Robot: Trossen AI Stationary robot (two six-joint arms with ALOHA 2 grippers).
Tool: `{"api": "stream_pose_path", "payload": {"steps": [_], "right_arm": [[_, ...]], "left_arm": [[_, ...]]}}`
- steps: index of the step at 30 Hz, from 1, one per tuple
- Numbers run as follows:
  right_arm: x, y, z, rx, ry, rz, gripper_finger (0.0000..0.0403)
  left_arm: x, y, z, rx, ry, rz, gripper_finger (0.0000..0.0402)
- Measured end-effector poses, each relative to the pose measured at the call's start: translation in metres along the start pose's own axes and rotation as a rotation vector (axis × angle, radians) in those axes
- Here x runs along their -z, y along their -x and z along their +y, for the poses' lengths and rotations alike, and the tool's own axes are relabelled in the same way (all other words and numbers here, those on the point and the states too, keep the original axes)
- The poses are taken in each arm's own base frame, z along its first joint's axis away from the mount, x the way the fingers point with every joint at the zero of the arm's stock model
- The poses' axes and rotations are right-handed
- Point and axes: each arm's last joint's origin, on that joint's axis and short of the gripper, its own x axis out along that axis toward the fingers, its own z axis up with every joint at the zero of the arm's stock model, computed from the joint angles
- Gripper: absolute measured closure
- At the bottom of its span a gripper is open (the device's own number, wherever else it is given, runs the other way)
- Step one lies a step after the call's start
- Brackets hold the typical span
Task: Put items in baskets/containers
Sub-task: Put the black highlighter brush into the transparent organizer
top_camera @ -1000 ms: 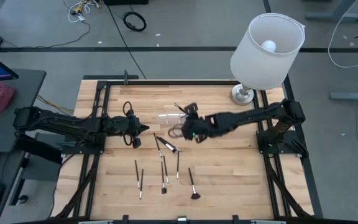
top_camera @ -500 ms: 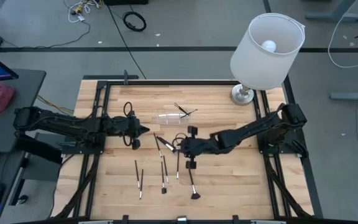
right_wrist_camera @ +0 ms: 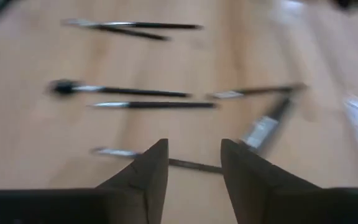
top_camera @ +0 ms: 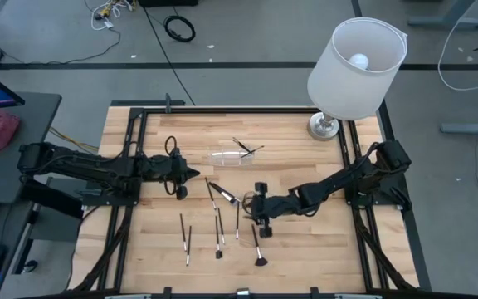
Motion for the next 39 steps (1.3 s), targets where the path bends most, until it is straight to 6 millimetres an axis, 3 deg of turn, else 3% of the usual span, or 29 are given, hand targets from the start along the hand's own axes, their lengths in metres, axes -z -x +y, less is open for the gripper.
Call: {"api": "stream_pose_path", "payload": {"steps": [2,9,16,23,28,39], "right_arm": [[0.0,0.0,0.003,-0.078,0.028,0.0,0.025],[0.011,0.002,0.005,-0.076,-0.179,0.119,0.025],[0.022,0.003,0.021,0.022,-0.493,0.192,0.025],[0.038,-0.004,0.051,0.12,-0.541,0.162,0.025],[0.05,-0.015,0.069,0.141,-0.484,0.12,0.025],[0.066,-0.029,0.072,0.222,-0.469,0.116,0.025]], "left_arm": [[0.0,0.0,0.0,0.0,0.001,0.0,0.0389],[0.0,0.0,0.0,0.0,0.002,0.0,0.0389],[0.001,0.0,0.0,0.0,0.025,0.008,0.0389],[0.003,0.0,0.0,0.005,0.023,0.027,0.0389],[0.003,0.0,0.0,0.004,0.022,0.031,0.0389],[0.003,0.0,0.0,0.003,0.021,0.03,0.039]]}}
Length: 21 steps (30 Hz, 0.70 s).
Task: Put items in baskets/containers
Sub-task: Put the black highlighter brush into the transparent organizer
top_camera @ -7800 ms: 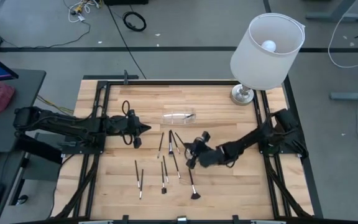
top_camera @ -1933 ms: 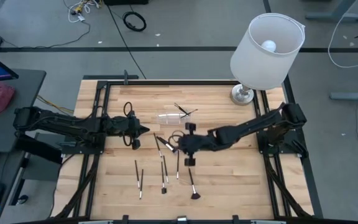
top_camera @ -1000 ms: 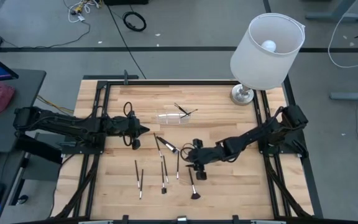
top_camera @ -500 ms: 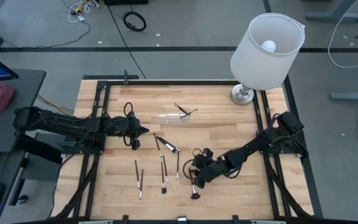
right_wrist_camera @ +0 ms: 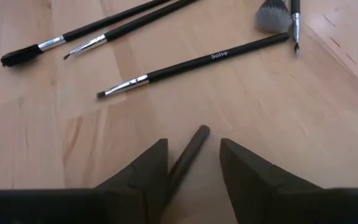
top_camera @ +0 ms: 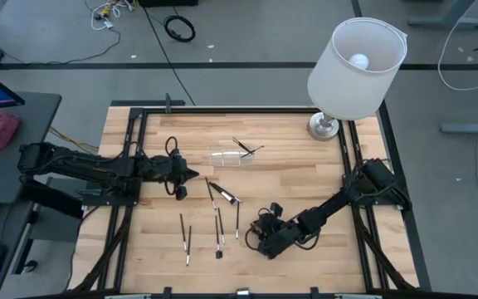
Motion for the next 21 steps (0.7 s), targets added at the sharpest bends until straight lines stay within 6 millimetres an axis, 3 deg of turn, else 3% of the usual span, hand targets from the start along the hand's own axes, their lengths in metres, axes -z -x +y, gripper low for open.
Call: {"api": "stream_pose_path", "payload": {"steps": [6,15,21], "right_arm": [[0.0,-0.001,-0.001,0.005,0.086,0.007,0.0265],[-0.003,-0.005,-0.008,0.024,0.094,0.022,0.0386],[-0.016,-0.017,-0.026,0.105,0.151,-0.006,0.0364]], "left_arm": [[0.0,0.0,0.0,-0.004,0.0,-0.001,0.039],[0.0,0.0,0.0,-0.004,-0.001,-0.001,0.039],[0.0,0.0,0.0,-0.004,-0.003,-0.001,0.039]]}}
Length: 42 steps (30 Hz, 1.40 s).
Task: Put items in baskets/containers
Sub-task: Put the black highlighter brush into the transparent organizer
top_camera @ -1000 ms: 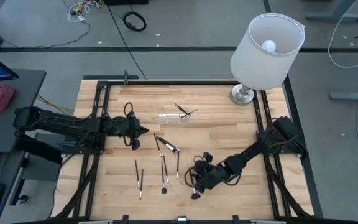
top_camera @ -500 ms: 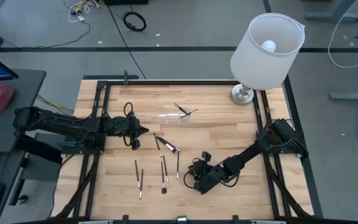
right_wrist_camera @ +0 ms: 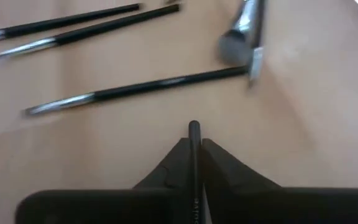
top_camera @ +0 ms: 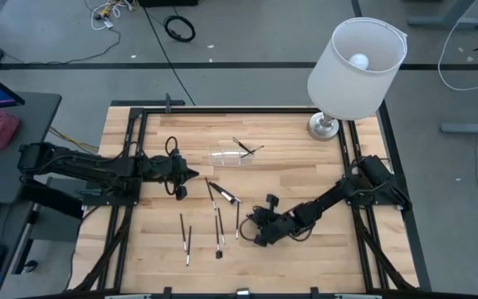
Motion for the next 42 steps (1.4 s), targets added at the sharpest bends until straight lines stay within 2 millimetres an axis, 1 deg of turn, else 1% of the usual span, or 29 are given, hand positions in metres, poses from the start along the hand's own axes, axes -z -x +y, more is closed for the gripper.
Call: {"api": "stream_pose_path", "payload": {"steps": [4,9,13,16,22,26,30,34,37,40,42], "right_arm": [[-0.012,-0.013,-0.017,0.002,0.041,-0.006,0.0355],[-0.029,-0.028,-0.038,0.005,0.072,-0.067,0.0364],[-0.038,-0.033,-0.048,0.03,0.072,-0.115,0.0359],[-0.038,-0.034,-0.049,0.025,0.094,-0.106,0.0339],[-0.038,-0.033,-0.049,0.009,0.078,-0.101,0.0284],[-0.036,-0.031,-0.045,0.0,0.105,-0.09,0.0252],[-0.036,-0.021,-0.039,-0.014,0.141,-0.067,0.0231],[-0.039,-0.001,-0.035,-0.012,0.153,-0.043,0.0225],[-0.035,0.012,-0.036,0.046,0.17,0.014,0.0225],[-0.027,0.014,-0.038,0.079,0.16,0.055,0.0225],[-0.019,0.011,-0.039,0.067,0.139,0.027,0.0225]], "left_arm": [[0.0,0.0,0.0,0.0,0.0,0.0,0.039],[0.0,0.0,0.0,0.0,0.0,0.0,0.039],[0.0,0.0,0.0,0.0,0.001,0.0,0.039],[0.0,0.0,0.0,0.0,0.003,0.0,0.039],[0.0,0.0,0.0,0.0,0.003,0.0,0.039],[0.0,0.0,0.0,0.0,0.004,0.0,0.039],[0.0,0.0,0.0,0.0,0.004,0.001,0.039],[0.0,0.0,0.0,0.0,0.004,0.001,0.039],[0.0,0.0,0.0,0.0,0.004,0.001,0.039],[0.0,0.0,0.0,0.0,0.004,0.001,0.039],[0.0,0.0,0.0,0.0,0.004,0.001,0.039]]}}
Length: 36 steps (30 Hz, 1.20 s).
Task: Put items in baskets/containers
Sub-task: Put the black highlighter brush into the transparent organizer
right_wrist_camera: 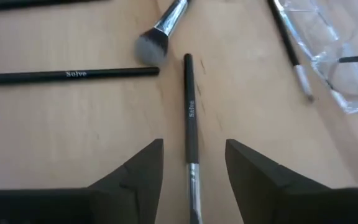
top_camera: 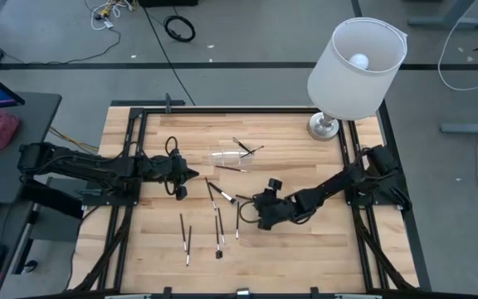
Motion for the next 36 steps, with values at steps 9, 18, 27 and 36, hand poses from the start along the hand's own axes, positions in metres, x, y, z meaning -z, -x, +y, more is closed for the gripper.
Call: {"api": "stream_pose_path", "payload": {"steps": [9,18,27,36], "right_arm": [[0.048,-0.01,-0.026,-0.05,-0.116,-0.153,0.0225],[0.072,-0.025,-0.026,-0.096,-0.155,-0.213,0.0274],[0.071,-0.028,-0.026,-0.121,-0.093,-0.244,0.0388],[0.055,-0.021,-0.028,-0.121,-0.008,-0.312,0.0386]], "left_arm": [[0.0,0.0,0.0,0.0,0.004,-0.001,0.039],[0.0,0.0,0.0,-0.003,0.01,-0.003,0.039],[-0.021,0.003,-0.009,0.242,0.014,-0.194,0.039],[-0.022,0.006,-0.017,0.282,-0.098,-0.233,0.039]]}}
